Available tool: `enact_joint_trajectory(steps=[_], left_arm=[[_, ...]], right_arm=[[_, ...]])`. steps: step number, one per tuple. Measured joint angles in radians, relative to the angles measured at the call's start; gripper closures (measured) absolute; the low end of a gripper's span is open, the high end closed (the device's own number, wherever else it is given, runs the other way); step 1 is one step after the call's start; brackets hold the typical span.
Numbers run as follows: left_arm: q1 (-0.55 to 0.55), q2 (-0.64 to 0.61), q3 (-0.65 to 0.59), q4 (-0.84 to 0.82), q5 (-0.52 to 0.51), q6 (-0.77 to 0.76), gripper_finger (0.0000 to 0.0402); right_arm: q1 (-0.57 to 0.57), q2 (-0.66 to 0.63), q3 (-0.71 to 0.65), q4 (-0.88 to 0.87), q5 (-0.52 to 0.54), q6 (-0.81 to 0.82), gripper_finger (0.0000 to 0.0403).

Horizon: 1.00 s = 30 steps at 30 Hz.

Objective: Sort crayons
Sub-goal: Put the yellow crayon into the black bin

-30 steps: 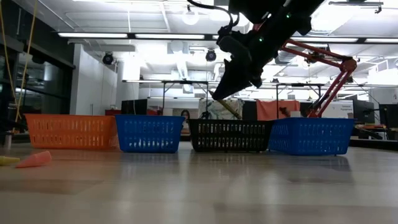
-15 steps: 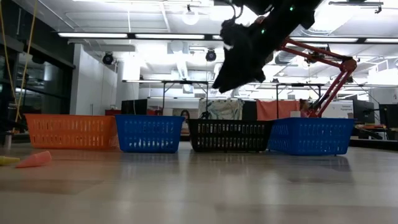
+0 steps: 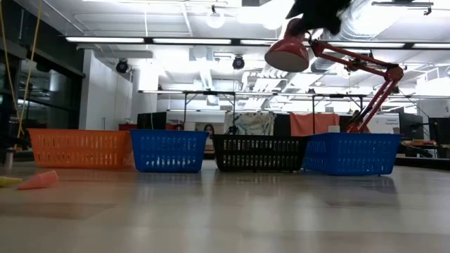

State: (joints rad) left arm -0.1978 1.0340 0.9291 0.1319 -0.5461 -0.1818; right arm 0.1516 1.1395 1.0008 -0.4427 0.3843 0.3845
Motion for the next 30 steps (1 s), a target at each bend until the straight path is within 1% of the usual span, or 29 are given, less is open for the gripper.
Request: enact_joint_trajectory(steps=[3,5,7,10,11,12,14,21,30], left_arm=[[0.000,0.000,0.000,0.000,0.003,0.000,0.0398],[0.000,0.000,0.000,0.000,0.049,0.012,0.0398],[0.001,0.004,0.000,0.000,0.157,0.046,0.0400],[0.011,0.023,0.001,-0.003,0.334,0.094,0.0401],[0.015,0.032,0.001,0.001,0.377,0.097,0.0401],[0.021,0.040,0.001,0.000,0.398,0.097,0.0401],[0.036,0.061,0.001,0.000,0.410,0.097,0.0401],[0.088,0.110,0.000,0.006,0.410,0.063,0.0401],[0.096,0.116,0.000,0.037,0.410,0.071,0.0401]], right_arm=[[0.057,-0.061,0.000,0.065,0.031,-0.002,0.0218],[0.081,-0.079,0.000,0.136,0.031,-0.025,0.0218],[0.098,-0.082,0.000,0.213,0.027,-0.054,0.0218],[0.104,-0.075,0.000,0.309,-0.026,-0.095,0.0220],[0.104,-0.073,0.000,0.330,-0.042,-0.101,0.0222],[0.104,-0.072,-0.001,0.342,-0.052,-0.104,0.0224],[0.102,-0.073,-0.002,0.369,-0.066,-0.106,0.0228],[0.097,-0.073,-0.002,0.380,-0.066,-0.113,0.0241],[0.097,-0.073,-0.002,0.375,-0.066,-0.097,0.0242]])
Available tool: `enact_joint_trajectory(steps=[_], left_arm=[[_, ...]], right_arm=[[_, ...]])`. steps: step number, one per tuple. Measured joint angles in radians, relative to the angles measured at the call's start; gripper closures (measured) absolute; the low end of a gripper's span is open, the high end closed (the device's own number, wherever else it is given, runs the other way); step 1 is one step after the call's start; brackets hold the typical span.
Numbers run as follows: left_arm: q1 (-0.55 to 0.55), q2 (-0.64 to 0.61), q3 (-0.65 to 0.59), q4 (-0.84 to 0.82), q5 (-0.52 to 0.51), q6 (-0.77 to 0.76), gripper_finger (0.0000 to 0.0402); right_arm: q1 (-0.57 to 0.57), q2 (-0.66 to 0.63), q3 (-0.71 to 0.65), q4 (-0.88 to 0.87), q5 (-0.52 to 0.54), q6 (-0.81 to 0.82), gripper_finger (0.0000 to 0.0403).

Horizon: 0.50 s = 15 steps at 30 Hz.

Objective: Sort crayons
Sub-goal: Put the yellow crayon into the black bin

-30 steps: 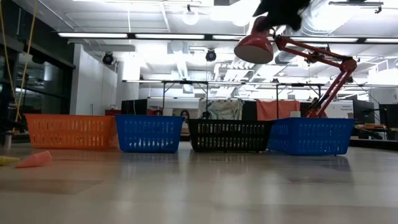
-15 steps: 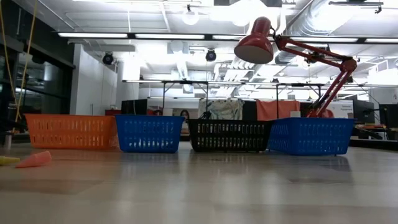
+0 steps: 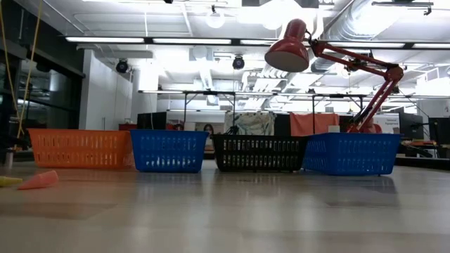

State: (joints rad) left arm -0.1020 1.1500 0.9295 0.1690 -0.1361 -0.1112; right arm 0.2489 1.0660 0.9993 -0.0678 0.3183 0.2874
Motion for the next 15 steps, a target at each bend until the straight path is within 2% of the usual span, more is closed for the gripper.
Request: enact_joint_trajectory(steps=[8,11,15], left_arm=[[0.000,0.002,0.000,0.002,-0.082,0.001,0.0401],[0.000,0.039,0.002,0.018,-0.117,0.002,0.0401],[0.006,0.142,0.042,-0.020,-0.105,-0.031,0.0401]], right_arm=[[0.000,0.000,0.000,-0.004,0.001,-0.001,0.0242],[0.000,0.000,0.000,-0.015,0.023,-0.014,0.0242],[0.000,0.000,0.000,-0.043,0.076,-0.019,0.0259]])
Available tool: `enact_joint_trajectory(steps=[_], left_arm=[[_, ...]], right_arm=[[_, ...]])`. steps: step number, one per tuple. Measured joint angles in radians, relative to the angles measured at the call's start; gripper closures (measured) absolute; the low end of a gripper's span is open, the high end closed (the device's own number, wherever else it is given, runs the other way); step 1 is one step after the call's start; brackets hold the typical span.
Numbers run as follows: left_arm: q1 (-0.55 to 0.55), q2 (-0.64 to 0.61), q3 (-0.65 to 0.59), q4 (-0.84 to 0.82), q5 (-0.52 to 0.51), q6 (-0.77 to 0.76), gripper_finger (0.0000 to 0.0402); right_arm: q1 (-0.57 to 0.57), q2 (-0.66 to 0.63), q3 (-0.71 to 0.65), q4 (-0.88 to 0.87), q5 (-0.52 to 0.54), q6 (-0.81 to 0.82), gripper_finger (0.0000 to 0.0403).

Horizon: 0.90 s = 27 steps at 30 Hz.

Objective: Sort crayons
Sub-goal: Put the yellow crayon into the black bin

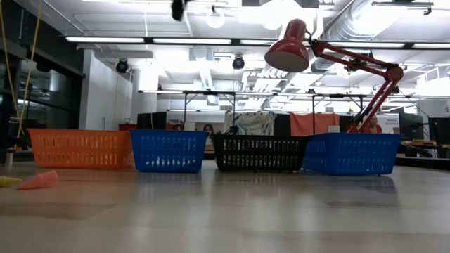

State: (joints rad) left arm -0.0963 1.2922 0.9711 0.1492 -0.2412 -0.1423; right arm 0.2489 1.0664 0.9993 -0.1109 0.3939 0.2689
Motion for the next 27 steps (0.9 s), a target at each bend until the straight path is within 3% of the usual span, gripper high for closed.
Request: enact_joint_trajectory(steps=[3,9,15,20,27], left_arm=[[0.005,0.104,0.074,-0.101,0.036,-0.029,0.0401],[0.005,0.299,0.267,-0.517,0.150,-0.163,0.0401],[-0.016,0.445,0.381,-0.870,0.315,-0.408,0.0401],[-0.083,0.507,0.389,-1.080,0.367,-0.560,0.0401],[-0.199,0.530,0.389,-1.183,0.391,-0.611,0.0401]], right_arm=[[0.000,0.000,0.000,-0.042,0.019,0.012,0.0293],[0.000,0.000,0.000,-0.157,0.019,0.041,0.0394],[0.000,0.004,0.000,-0.276,0.020,0.071,0.0395],[0.000,0.012,0.000,-0.300,0.025,0.068,0.0396],[-0.003,0.030,0.000,-0.311,0.026,0.063,0.0402]])
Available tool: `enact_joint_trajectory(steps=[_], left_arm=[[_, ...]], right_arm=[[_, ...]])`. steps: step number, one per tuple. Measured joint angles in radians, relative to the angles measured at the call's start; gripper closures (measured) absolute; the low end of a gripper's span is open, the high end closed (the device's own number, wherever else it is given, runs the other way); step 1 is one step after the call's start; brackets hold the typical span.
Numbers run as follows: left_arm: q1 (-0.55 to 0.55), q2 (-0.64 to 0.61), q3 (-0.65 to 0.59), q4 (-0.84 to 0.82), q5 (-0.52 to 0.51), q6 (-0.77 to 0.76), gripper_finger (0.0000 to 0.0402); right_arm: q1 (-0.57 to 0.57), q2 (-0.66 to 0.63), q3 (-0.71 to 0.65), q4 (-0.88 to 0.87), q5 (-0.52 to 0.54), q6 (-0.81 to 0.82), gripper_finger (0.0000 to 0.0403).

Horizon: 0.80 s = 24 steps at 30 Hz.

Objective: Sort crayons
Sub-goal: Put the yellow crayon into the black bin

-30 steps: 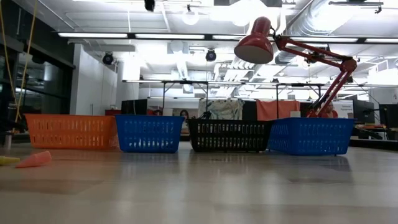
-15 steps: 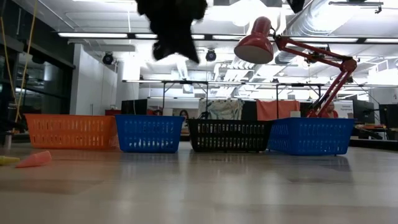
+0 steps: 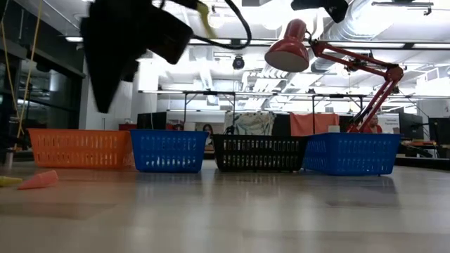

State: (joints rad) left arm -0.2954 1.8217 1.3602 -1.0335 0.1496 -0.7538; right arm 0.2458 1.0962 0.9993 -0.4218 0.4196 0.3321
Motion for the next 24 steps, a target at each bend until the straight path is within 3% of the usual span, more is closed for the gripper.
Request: enact_joint_trajectory(steps=[7,14,24], left_arm=[[-0.075,0.000,-0.012,-0.004,0.000,-0.079,0.0391],[-0.083,0.000,-0.092,0.002,0.035,-0.207,0.0325],[-0.103,0.000,-0.105,0.037,0.052,-0.257,0.0244]], right_arm=[[-0.010,0.011,0.000,-0.008,-0.004,0.000,0.0402],[-0.011,0.019,0.000,-0.013,-0.005,0.000,0.0402],[-0.011,0.022,0.000,-0.012,-0.012,0.000,0.0402]])
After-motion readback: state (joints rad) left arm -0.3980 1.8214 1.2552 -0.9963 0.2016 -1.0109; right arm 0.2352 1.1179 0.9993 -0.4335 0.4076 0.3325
